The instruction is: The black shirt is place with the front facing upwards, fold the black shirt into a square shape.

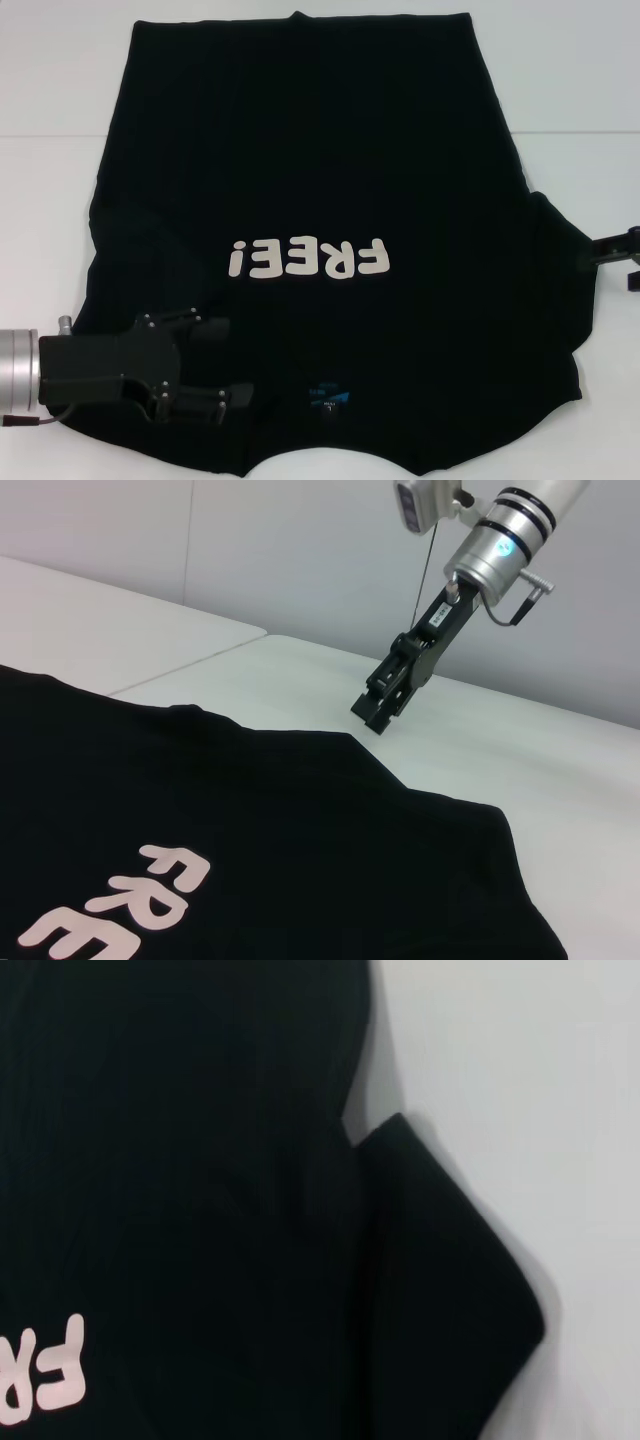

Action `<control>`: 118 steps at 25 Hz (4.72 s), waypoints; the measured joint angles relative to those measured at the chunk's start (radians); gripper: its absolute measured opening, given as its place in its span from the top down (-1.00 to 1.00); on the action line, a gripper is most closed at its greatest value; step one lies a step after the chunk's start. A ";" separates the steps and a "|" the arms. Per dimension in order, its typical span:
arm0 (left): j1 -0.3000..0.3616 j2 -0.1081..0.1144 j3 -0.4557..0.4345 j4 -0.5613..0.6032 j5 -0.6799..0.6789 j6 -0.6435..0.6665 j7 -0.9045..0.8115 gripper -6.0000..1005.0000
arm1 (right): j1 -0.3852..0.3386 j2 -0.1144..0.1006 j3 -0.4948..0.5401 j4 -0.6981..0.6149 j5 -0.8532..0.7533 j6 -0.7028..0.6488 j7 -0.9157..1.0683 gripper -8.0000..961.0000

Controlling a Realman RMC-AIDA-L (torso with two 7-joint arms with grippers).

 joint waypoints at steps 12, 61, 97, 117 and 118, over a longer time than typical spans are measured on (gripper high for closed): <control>0.002 0.000 0.000 -0.002 0.000 -0.002 -0.002 -0.83 | 0.010 0.048 -0.036 0.013 -0.001 0.063 -0.005 -0.91; 0.005 0.000 -0.006 -0.002 0.021 0.000 -0.027 -0.83 | -0.018 0.041 -0.020 -0.055 0.003 0.043 -0.027 0.91; 0.006 0.001 -0.002 -0.002 0.021 -0.002 -0.037 -0.83 | 0.103 0.121 -0.229 -0.158 0.011 -0.020 -0.112 0.91; 0.006 0.002 0.000 -0.004 0.023 0.001 -0.050 -0.83 | 0.116 0.124 -0.207 -0.091 0.219 -0.056 -0.185 -0.15; 0.006 0.002 -0.001 -0.004 0.023 0.001 -0.050 -0.83 | 0.109 0.121 -0.188 -0.078 0.219 -0.051 -0.184 -0.25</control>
